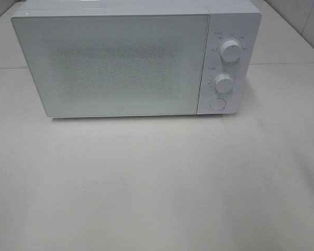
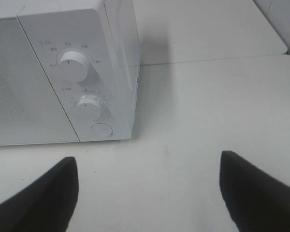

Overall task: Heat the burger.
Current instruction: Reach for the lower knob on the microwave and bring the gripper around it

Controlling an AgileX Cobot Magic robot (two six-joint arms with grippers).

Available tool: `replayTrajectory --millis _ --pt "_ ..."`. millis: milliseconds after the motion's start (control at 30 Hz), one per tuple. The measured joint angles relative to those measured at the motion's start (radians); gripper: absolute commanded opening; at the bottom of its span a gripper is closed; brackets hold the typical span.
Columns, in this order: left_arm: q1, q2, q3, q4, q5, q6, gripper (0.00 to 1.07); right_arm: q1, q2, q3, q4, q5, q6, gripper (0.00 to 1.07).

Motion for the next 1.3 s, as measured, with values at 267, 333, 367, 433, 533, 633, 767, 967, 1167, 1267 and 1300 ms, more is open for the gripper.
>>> replayTrajectory --millis 267,333,367,433,533,633,767,967,1167,1267,1300 --pt "0.000 0.000 0.000 0.000 0.000 0.000 1.01 0.000 0.165 0.008 0.000 -0.198 0.004 0.76" --pt "0.000 0.000 0.000 0.000 0.000 0.000 1.01 0.000 0.185 0.008 0.000 -0.221 0.004 0.76" --pt "0.000 0.000 0.000 0.000 0.000 0.000 1.01 0.000 0.228 0.008 0.000 -0.281 0.004 0.76" --pt "0.000 0.000 0.000 0.000 0.000 0.000 1.01 0.000 0.250 0.008 0.000 -0.307 0.004 0.76" --pt "0.000 0.000 0.000 0.000 0.000 0.000 1.01 0.000 0.314 0.008 0.002 -0.406 0.004 0.76" --pt "0.000 0.000 0.000 0.000 0.000 0.000 1.01 0.000 0.390 0.008 0.003 -0.481 0.003 0.76" --pt "0.000 0.000 0.000 0.000 0.000 0.000 1.01 0.000 0.481 0.008 0.016 -0.573 -0.015 0.76" --pt "0.000 0.000 0.000 0.000 0.000 0.000 1.01 0.000 0.626 0.072 0.119 -0.826 -0.115 0.76" --pt "0.000 0.000 0.000 0.000 0.000 0.000 1.01 0.061 0.681 0.126 0.263 -0.972 -0.189 0.76" --pt "0.000 0.000 0.000 0.000 0.000 0.000 1.01 0.146 0.702 0.139 0.351 -1.017 -0.256 0.76" --pt "0.000 0.000 0.000 0.000 0.000 0.000 1.01 0.146 0.702 0.139 0.351 -1.017 -0.256 0.76"
